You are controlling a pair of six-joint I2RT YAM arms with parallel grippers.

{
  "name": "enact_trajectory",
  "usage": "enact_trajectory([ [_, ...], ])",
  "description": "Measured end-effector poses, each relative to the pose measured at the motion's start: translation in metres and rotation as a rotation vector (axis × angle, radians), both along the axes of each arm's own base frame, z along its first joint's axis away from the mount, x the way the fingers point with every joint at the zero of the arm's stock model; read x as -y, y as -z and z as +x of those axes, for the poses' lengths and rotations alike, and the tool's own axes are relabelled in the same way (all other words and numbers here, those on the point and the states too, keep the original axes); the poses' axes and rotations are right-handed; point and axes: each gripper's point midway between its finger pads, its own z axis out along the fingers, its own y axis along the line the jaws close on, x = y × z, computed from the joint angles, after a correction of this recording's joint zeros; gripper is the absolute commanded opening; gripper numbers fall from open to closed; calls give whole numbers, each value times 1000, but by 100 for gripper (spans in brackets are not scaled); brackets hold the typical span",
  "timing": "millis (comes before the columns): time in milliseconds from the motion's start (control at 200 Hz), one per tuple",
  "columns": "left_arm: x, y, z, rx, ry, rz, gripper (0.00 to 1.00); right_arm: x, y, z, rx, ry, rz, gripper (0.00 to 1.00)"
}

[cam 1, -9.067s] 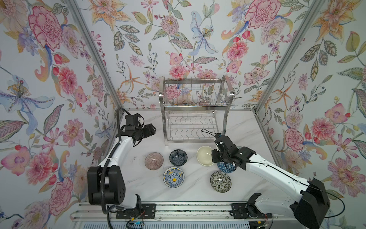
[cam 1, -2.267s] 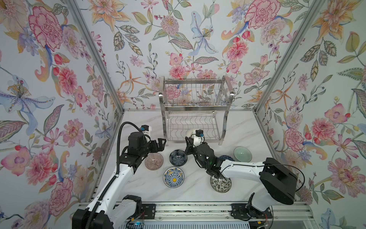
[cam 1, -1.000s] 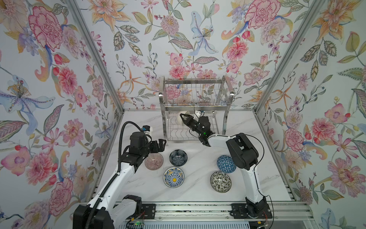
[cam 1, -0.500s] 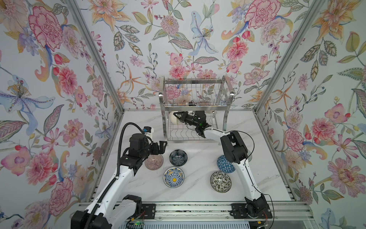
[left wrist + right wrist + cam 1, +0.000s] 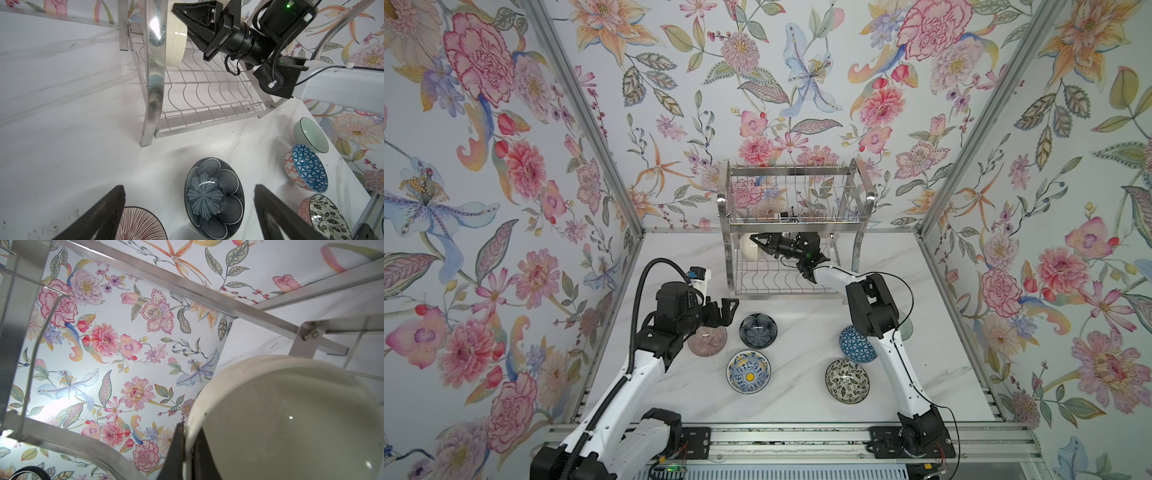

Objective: Load the bowls into the dish rack
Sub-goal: 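Lower the cream bowl upright into a lower rack slot with the right gripper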

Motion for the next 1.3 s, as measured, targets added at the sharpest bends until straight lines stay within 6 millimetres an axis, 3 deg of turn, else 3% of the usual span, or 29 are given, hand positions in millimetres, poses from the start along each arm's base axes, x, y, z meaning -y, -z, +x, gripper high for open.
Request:
enact_trajectory([
  [586,7,-2,-2,13,43,-26,99,-14,1,16,-44,-52,96,8],
  [826,8,-2,-2,14,44,-26,99,-15,11,20,-74,-52,96,8],
  [1086,9,-3,-3,17,49,-27,99,-17,6,23,-63,-51,108,9],
  [1301,10,-5,-1,28,49,-29,99,-16,16,26,-86,-43,97,9],
])
